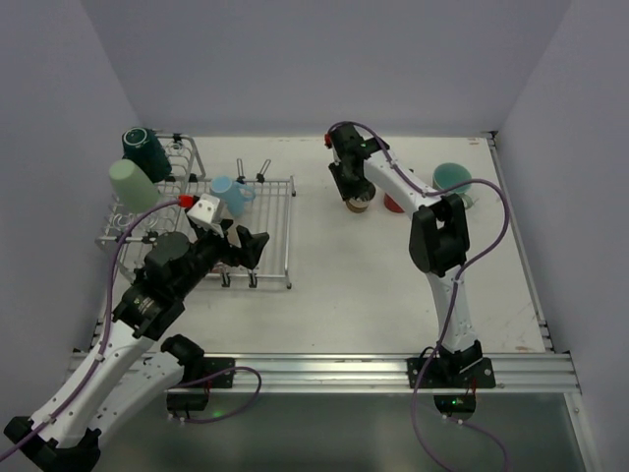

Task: Unload the cups from the dish rack

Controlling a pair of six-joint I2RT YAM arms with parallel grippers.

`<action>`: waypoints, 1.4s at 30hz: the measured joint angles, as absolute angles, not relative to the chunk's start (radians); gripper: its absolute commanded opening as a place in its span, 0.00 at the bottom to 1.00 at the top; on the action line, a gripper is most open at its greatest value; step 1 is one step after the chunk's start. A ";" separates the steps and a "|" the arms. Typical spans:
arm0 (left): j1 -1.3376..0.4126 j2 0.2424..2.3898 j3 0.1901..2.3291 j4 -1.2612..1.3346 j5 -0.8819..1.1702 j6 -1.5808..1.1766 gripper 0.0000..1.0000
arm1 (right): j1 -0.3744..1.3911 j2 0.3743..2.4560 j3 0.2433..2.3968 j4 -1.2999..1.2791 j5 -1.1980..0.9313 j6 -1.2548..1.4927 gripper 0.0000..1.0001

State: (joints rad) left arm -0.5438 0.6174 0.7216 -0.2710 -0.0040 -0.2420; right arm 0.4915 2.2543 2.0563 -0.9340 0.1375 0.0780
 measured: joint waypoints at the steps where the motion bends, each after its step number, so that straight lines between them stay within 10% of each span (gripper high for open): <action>1: -0.544 0.618 0.722 -0.271 -0.004 -0.242 1.00 | 0.491 2.254 2.061 -0.934 0.141 0.076 0.49; 11: -0.544 0.654 0.748 -0.278 -0.004 -0.244 1.00 | 0.490 2.126 1.935 -0.839 0.088 0.077 0.85; 26: -0.544 0.786 1.153 -0.392 -0.172 -0.270 1.00 | 0.490 1.399 1.377 -0.413 -0.154 0.160 0.87; 42: -0.521 0.925 1.414 -0.717 -0.748 -0.280 1.00 | 0.484 1.201 1.133 -0.219 -0.185 0.204 0.87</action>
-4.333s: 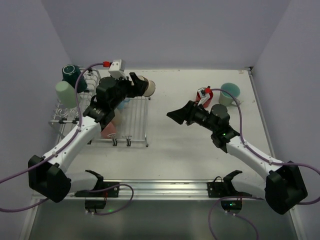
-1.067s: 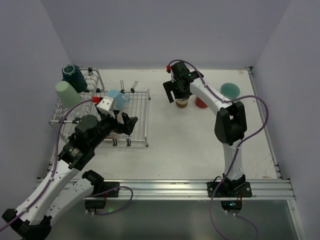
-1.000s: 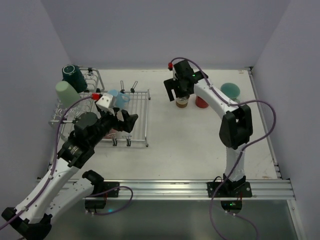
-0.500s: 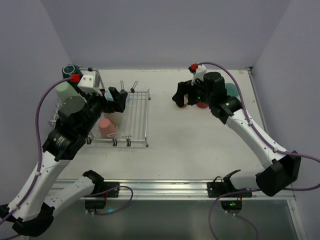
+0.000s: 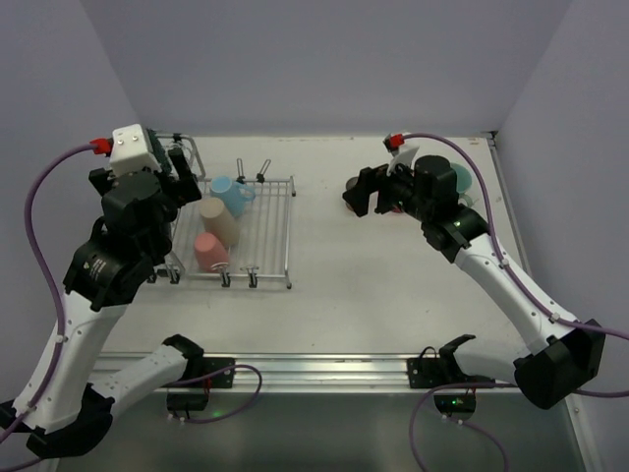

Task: Unload the cups from the dish rack

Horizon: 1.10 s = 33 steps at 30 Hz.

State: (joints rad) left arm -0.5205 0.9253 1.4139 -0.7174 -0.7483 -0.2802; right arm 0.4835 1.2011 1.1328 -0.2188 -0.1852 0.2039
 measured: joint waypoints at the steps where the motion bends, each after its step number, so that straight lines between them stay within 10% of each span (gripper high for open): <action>1: -0.506 0.923 1.417 -0.732 -0.775 -0.282 1.00 | 0.483 1.201 1.133 -0.219 -0.189 0.205 0.87; 33: 0.078 1.169 1.396 -0.648 -0.550 -0.238 1.00 | 0.483 1.205 1.133 -0.224 -0.280 0.209 0.85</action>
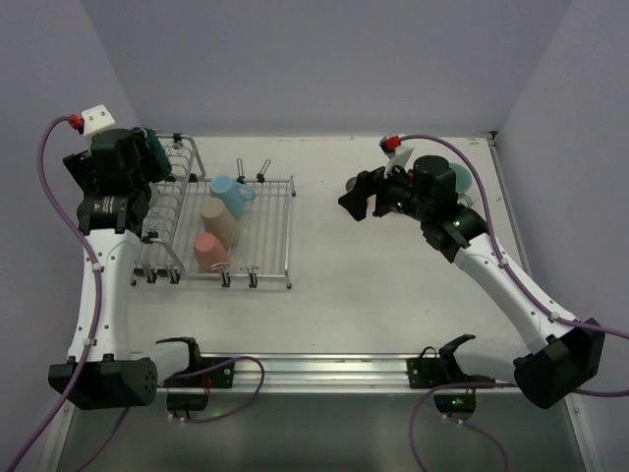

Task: Unload the cups from the dish rack

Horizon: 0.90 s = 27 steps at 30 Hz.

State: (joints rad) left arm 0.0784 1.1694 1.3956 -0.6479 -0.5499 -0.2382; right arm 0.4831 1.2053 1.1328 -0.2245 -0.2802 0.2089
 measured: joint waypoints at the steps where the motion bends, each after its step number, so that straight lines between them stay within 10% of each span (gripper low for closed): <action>1: 0.078 1.170 1.393 -0.647 -0.544 -0.238 1.00 | 0.483 1.205 1.133 -0.224 -0.281 0.209 0.85; 27: 0.096 1.089 1.298 -0.572 -0.443 -0.225 0.35 | 0.483 1.211 1.133 -0.224 -0.345 0.217 0.85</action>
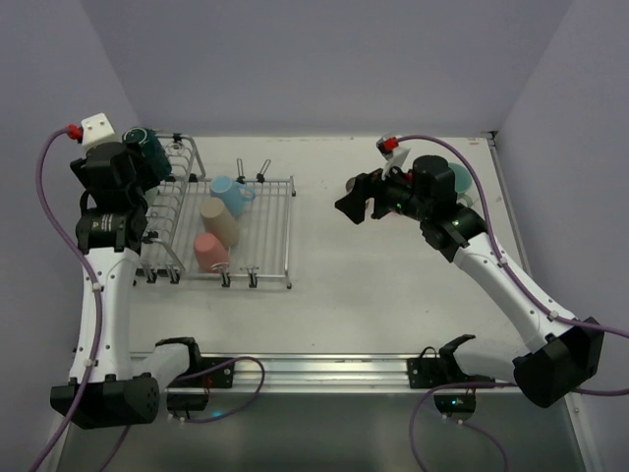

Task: Unload the cups from the dish rack

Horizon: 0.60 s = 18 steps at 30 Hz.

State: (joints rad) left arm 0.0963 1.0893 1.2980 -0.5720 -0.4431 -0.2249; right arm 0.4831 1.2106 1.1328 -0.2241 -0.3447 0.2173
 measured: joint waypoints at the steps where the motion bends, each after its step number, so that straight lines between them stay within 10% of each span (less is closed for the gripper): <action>1: 0.096 1.073 1.298 -0.575 -0.436 -0.225 0.34 | 0.483 1.211 1.133 -0.224 -0.352 0.220 0.85; 18: 0.097 0.811 1.211 -0.459 0.237 -0.461 0.27 | 0.483 1.062 1.060 -0.077 -0.498 0.415 0.85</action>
State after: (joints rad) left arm 0.0975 0.8112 1.2106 -0.4591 0.2367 -0.4614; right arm 0.4831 1.0618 1.0599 -0.0772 -0.4980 0.4149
